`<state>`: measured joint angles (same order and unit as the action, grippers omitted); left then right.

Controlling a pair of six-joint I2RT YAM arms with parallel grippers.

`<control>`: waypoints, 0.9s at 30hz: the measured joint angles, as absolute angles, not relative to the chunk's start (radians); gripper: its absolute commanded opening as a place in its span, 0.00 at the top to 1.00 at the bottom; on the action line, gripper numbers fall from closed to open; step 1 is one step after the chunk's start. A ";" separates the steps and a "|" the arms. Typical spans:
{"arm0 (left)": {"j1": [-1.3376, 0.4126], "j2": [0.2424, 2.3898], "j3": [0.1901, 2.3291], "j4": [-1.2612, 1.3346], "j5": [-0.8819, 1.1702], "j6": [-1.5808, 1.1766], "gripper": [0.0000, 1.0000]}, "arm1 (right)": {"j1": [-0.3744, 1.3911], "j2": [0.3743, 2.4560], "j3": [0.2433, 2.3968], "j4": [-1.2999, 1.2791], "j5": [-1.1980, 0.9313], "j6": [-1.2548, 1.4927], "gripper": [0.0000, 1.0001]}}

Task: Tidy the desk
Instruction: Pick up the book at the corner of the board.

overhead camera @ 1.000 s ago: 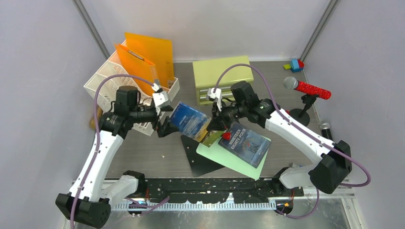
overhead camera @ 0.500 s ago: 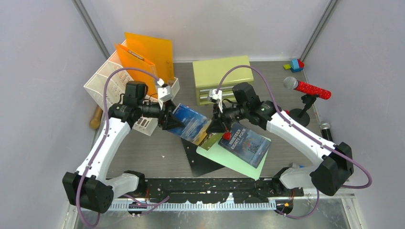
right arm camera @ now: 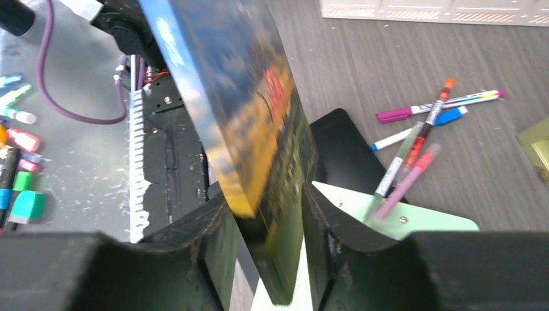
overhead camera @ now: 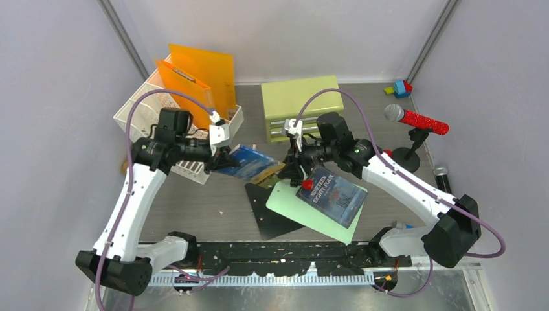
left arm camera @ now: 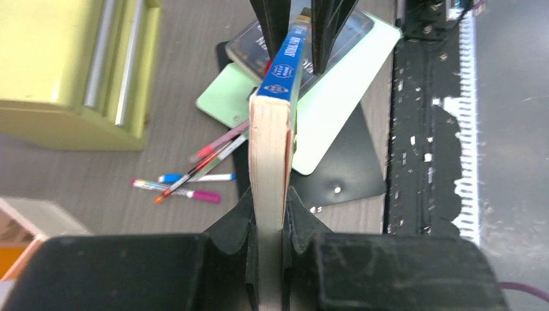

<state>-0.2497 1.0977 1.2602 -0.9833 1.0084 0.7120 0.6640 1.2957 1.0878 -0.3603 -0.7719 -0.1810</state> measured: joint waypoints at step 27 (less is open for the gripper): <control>-0.249 1.197 1.727 -1.504 0.345 1.457 1.00 | 0.651 1.273 1.058 -0.344 -0.650 -0.189 0.36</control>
<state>-0.2485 1.1973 1.7267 -1.5043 0.3447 1.4574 0.6506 1.2732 1.0584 -0.3439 -0.6498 -0.1890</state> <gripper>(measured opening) 0.109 0.642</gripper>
